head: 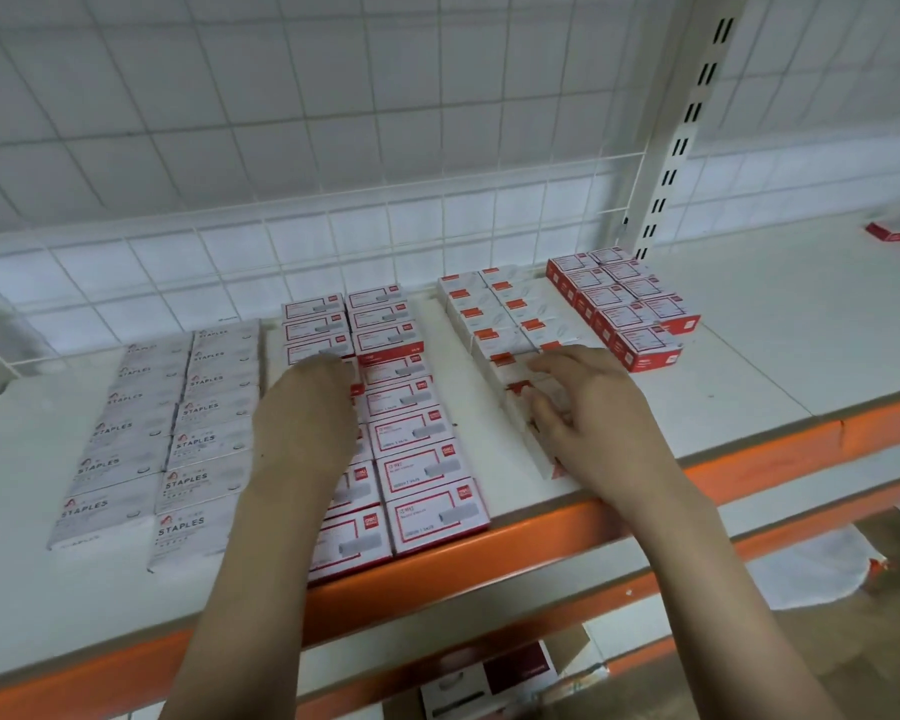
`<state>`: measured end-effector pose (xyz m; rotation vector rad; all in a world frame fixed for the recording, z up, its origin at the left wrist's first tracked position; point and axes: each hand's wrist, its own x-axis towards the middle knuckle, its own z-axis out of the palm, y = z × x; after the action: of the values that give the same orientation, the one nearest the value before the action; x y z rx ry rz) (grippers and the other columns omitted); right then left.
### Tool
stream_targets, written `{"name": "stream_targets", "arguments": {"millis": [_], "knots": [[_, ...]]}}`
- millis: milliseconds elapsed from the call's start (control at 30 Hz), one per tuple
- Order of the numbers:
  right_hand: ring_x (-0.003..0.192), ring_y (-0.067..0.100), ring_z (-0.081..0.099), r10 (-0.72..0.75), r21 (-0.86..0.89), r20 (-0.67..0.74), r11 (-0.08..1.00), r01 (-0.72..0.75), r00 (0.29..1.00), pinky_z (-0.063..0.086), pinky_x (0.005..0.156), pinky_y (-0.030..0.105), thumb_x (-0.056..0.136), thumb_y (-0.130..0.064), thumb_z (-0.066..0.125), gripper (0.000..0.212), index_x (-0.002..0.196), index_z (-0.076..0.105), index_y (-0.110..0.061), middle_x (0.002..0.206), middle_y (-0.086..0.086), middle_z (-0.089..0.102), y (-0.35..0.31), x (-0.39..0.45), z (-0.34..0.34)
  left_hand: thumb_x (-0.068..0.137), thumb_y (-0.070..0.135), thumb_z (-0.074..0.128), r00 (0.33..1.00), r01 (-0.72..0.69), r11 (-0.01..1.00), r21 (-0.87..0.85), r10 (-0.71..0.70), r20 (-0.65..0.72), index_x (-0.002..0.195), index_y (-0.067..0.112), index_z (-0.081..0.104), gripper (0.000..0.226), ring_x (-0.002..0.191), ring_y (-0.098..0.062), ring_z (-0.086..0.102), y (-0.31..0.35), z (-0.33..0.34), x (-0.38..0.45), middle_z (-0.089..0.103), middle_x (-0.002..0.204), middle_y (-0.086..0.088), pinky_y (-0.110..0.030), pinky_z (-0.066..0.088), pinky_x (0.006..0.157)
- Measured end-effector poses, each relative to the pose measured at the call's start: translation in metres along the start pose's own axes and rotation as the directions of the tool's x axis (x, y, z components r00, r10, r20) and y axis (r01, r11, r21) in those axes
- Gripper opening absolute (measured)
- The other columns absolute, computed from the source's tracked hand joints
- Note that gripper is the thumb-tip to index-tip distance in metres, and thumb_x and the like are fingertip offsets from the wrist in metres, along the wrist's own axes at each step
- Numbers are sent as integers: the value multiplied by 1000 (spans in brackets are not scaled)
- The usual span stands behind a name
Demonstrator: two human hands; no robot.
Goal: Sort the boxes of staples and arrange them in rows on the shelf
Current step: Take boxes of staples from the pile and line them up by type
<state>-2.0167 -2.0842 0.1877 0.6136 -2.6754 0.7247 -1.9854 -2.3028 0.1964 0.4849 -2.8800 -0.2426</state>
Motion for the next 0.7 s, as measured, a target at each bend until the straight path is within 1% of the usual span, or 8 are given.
{"name": "stream_targets", "arguments": {"millis": [67, 167, 267, 333, 433, 567, 700], "knots": [[112, 28, 51, -16, 13, 3, 1000, 16, 1000, 30, 90, 22, 87, -14, 60, 32, 118, 62, -7, 118, 10, 61, 15, -2, -11, 92, 6, 46, 996, -59, 998, -31, 57, -63, 106, 11, 64, 24, 95, -25, 59, 22, 2, -4, 62, 109, -4, -34, 47, 77], [109, 29, 52, -33, 21, 21, 999, 33, 999, 34, 91, 26, 87, -16, 58, 32, 118, 61, -7, 116, 10, 61, 46, -6, -30, 93, 16, 47, 993, -113, 989, -97, 109, -53, 117, 13, 61, 28, 108, -27, 54, 66, 3, -17, 60, 119, -6, -36, 44, 87], [106, 30, 53, -36, 6, 20, 999, 36, 999, 35, 88, 26, 86, -17, 58, 32, 116, 61, -8, 112, 11, 62, 85, -15, -55, 95, 26, 46, 977, -208, 974, -91, 203, -60, 133, 19, 50, 38, 120, -22, 47, 126, 6, -34, 53, 132, -1, -35, 39, 97], [107, 31, 53, -17, -4, 22, 1000, 17, 1000, 34, 88, 26, 86, -16, 60, 32, 117, 60, -8, 113, 11, 62, 115, -23, -72, 96, 33, 44, 959, -279, 957, -73, 275, -67, 137, 23, 43, 43, 125, -19, 42, 168, 11, -45, 49, 136, 2, -34, 35, 101], [110, 30, 52, 26, -13, 25, 1000, -26, 999, 35, 91, 27, 86, -22, 56, 36, 119, 60, -9, 117, 11, 61, 159, -38, -99, 96, 41, 40, 933, -358, 932, -53, 356, -40, 140, 27, 35, 47, 129, -17, 35, 228, 23, -59, 42, 140, 7, -33, 30, 104], [111, 28, 50, 100, -30, 0, 995, -100, 995, 33, 91, 25, 87, -18, 59, 33, 119, 59, -9, 117, 9, 59, 216, -61, -135, 94, 42, 43, 892, -451, 891, -48, 452, 20, 138, 26, 38, 47, 128, -18, 36, 298, 38, -72, 43, 138, 6, -33, 29, 102], [108, 29, 53, 185, -30, -49, 982, -187, 981, 39, 92, 31, 85, -25, 52, 37, 117, 60, -10, 116, 9, 59, 263, -82, -163, 90, 35, 54, 842, -533, 840, -104, 538, 31, 128, 17, 52, 42, 117, -28, 47, 352, 51, -78, 56, 124, -3, -38, 35, 91]]}}
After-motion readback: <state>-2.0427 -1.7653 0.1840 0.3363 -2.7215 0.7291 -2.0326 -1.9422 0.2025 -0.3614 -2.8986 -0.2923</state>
